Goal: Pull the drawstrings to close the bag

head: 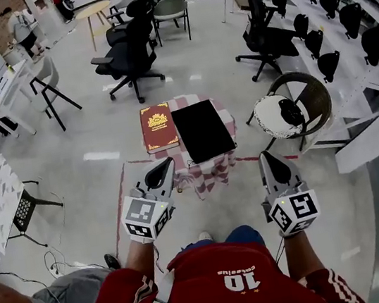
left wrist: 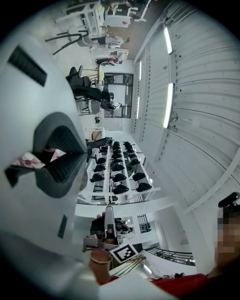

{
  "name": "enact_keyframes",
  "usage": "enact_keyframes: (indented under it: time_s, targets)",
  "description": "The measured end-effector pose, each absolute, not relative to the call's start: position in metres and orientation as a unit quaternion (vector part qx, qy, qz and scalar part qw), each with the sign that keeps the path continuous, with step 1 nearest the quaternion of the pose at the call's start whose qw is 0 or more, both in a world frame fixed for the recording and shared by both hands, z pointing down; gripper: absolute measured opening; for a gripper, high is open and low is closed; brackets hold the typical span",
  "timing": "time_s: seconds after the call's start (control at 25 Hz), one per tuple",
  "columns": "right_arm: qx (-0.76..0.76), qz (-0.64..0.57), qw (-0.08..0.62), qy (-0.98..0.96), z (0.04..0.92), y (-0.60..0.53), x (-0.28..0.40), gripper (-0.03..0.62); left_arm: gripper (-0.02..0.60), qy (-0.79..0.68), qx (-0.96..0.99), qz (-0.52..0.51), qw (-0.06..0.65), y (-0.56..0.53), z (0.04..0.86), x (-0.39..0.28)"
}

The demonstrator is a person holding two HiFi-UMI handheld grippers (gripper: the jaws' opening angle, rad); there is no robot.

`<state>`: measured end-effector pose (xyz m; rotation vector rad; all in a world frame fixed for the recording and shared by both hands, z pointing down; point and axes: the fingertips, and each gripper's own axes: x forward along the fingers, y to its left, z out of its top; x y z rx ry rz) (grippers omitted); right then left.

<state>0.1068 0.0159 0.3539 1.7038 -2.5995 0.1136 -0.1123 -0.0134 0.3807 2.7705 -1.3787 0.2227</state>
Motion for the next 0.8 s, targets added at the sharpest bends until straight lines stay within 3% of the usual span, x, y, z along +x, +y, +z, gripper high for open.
enact_keyframes:
  time_s: [0.8]
  targets:
    - [0.534, 0.033, 0.009, -0.845, 0.353, -0.049, 0.103, 0.014, 0.0, -0.464, 0.884, 0.049, 0.027, -0.062, 0.386, -0.121]
